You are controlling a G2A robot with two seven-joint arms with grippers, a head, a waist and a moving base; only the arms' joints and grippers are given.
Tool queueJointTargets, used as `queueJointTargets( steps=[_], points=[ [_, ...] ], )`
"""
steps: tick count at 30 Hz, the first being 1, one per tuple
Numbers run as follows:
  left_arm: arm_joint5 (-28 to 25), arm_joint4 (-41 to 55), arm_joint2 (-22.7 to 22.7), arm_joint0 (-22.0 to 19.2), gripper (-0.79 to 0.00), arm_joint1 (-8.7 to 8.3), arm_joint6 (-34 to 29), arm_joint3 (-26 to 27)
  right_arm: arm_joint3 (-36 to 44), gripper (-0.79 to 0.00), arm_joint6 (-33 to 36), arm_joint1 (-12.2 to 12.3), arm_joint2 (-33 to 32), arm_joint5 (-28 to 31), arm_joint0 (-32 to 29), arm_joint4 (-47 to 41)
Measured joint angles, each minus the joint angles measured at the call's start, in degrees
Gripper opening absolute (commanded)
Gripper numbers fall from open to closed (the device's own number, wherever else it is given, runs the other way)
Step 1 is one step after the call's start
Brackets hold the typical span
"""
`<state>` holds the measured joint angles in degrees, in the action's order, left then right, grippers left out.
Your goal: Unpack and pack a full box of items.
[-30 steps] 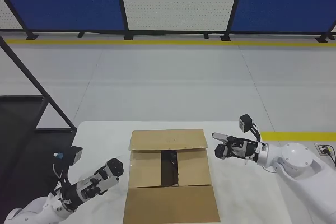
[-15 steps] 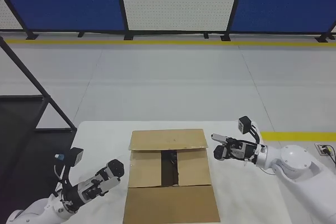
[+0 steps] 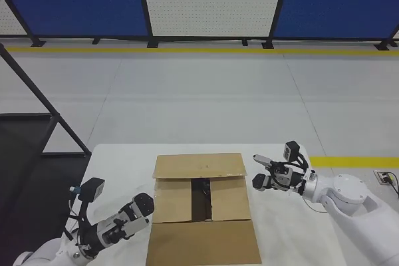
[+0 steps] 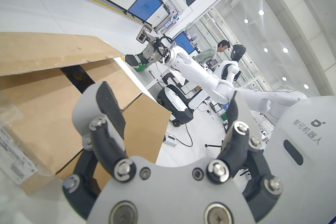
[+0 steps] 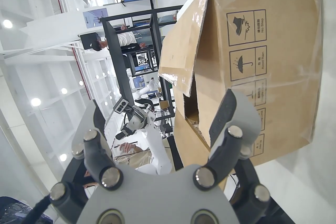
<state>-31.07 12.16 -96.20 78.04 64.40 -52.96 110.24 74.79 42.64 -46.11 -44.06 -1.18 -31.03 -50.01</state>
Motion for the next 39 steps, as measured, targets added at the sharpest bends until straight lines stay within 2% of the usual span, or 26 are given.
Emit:
queueJointTargets(
  steps=[4, 7, 11, 17, 25, 39],
  points=[
    [0.2, 0.2, 0.2, 0.0, 0.000, 0.01, 0.2, 0.2, 0.7, 0.000, -0.7, -0.1, 0.3, -0.5, -0.4, 0.7],
    [1.2, 1.2, 1.4, -1.1, 0.000, -0.15, -0.9, 0.6, 3.2, 0.000, -5.7, -0.9, 0.6, -2.5, -1.2, 1.2],
    [2.5, 2.6, 1.6, -4.2, 0.000, -0.51, -2.1, -0.9, 4.1, 0.000, -7.4, -1.8, -0.1, -2.3, -1.9, -1.1],
    [3.3, 5.8, 0.5, -6.3, 0.000, -1.00, -2.9, -4.0, 3.0, 0.000, -9.3, -2.9, -1.4, -3.5, -2.3, -4.7],
    [4.3, 9.7, -2.5, -6.1, 0.000, -1.57, -2.0, -6.8, -0.1, 0.000, -10.0, -5.4, -0.1, -6.8, -0.4, -7.2],
    [4.4, 9.7, -2.6, -6.0, 0.000, -1.63, -2.0, -6.9, 1.5, 0.000, -10.7, -5.7, -0.5, -7.1, -0.9, -6.9]
  ],
)
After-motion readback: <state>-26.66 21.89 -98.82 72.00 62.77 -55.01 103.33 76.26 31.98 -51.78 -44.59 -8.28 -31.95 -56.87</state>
